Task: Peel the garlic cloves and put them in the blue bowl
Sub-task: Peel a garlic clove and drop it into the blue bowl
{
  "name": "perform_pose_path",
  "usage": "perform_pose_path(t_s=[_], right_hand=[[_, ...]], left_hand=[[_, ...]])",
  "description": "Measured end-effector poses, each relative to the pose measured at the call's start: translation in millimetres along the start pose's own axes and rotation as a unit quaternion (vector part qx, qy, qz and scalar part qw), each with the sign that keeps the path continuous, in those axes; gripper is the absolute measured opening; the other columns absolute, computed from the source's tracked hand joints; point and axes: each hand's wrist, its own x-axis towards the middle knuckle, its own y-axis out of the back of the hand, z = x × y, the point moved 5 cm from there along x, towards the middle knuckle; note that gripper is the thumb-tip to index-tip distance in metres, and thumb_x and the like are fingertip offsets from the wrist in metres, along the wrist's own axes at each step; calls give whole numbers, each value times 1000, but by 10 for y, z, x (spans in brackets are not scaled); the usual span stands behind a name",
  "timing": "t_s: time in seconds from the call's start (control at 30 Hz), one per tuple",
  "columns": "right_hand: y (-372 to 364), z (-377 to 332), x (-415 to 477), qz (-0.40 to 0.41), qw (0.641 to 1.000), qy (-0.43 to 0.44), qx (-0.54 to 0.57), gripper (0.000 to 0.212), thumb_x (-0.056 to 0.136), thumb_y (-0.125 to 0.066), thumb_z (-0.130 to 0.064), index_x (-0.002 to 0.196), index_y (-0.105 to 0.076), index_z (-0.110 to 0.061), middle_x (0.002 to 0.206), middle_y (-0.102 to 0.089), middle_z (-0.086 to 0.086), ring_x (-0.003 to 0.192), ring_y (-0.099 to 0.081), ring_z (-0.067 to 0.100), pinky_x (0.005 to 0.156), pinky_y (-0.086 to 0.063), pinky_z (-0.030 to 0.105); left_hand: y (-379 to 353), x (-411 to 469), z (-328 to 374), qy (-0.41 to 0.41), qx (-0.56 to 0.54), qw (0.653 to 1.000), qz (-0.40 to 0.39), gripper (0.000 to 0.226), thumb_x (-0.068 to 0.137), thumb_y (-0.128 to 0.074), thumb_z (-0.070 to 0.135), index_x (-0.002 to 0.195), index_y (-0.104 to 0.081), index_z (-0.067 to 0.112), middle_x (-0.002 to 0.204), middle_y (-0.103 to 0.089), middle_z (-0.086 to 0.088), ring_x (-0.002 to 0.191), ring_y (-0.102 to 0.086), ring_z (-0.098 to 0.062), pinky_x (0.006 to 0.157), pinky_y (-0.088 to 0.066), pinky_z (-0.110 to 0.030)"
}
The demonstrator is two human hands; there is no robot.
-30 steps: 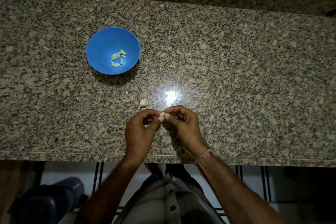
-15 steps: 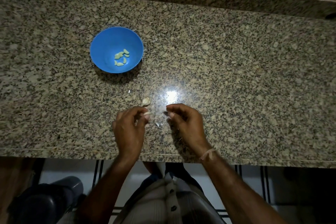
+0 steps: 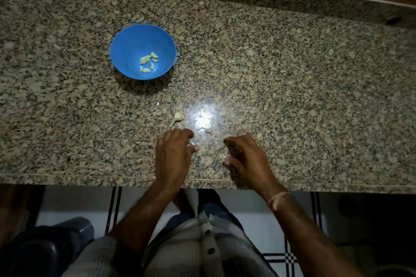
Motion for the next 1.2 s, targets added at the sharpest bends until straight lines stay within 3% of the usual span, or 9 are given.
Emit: perform_pose_path(t_s=[0.17, 0.37, 0.5, 0.6, 0.73, 0.8, 0.93, 1.1, 1.2], right_hand=[[-190, -131, 39, 54, 998, -6, 14, 40, 86, -74, 10, 118, -69, -13, 109, -57, -1, 93, -61, 12, 78, -53, 12], [-222, -295, 315, 85, 995, -5, 45, 32, 85, -81, -4, 109, -65, -18, 100, -60, -3, 86, -58, 11, 73, -50, 27], [-155, -202, 202, 95, 994, -1, 62, 38, 86, -81, -2, 119, -65, -14, 109, -58, 0, 95, -60, 8, 79, -50, 18], [-140, -146, 141, 94, 992, -1, 79, 46, 85, -80, 4, 125, -65, -11, 113, -56, -2, 99, -57, -6, 82, -45, 7], [-189, -137, 234, 74, 995, 25, 68, 47, 85, -82, -4, 128, -65, -13, 113, -55, -2, 99, -58, 10, 85, -53, 25], [-224, -151, 298, 53, 996, 45, 52, 50, 86, -83, -10, 131, -64, -13, 114, -53, -3, 104, -55, 13, 87, -50, 26], [-312, -191, 379, 17, 995, 96, -8, 51, 86, -83, -13, 134, -64, -16, 118, -50, -5, 109, -47, 14, 87, -48, 25], [-309, -285, 442, 33, 985, 169, -35, 11, 89, -76, -5, 95, -72, -14, 95, -61, -3, 91, -52, 19, 70, -45, 34], [-269, -330, 528, 22, 979, 187, -77, 14, 88, -68, -3, 86, -65, -17, 88, -59, -2, 86, -50, 21, 66, -44, 41]], left_hand=[[8, 49, 16, 6, -66, 998, -17, 21, 85, -79, 9, 100, -67, 17, 89, -61, 3, 86, -55, -20, 72, -51, -41], [-51, 195, 173, -12, -81, 996, -36, 33, 86, -81, 10, 110, -61, 19, 107, -56, 3, 89, -57, -15, 71, -50, -38], [-116, 334, 339, -64, -112, 988, -80, 35, 89, -76, 0, 120, -66, 11, 115, -56, -4, 90, -50, 0, 72, -41, -7], [-94, 358, 385, -85, -109, 987, -79, 20, 90, -73, -5, 105, -71, 8, 101, -57, -5, 86, -54, 13, 71, -38, 2], [-104, 357, 353, -79, -64, 994, -31, 17, 83, -76, -6, 82, -67, 9, 81, -56, -1, 73, -48, -4, 65, -39, -5], [-104, 318, 312, -47, -72, 996, -2, 19, 85, -72, -5, 79, -64, 11, 78, -56, 1, 74, -51, -14, 64, -41, -12], [-32, 103, 149, 65, -143, 985, 65, 22, 91, -65, -6, 79, -65, 12, 78, -63, 1, 74, -59, -6, 62, -42, -10], [24, -94, -10, 166, -203, 958, 115, 14, 89, -75, 0, 80, -71, 10, 74, -70, 2, 70, -64, 5, 60, -42, -5], [11, -90, 16, 192, -208, 952, 120, 12, 87, -79, 6, 81, -73, 15, 76, -72, 8, 70, -65, 5, 61, -44, -6]])
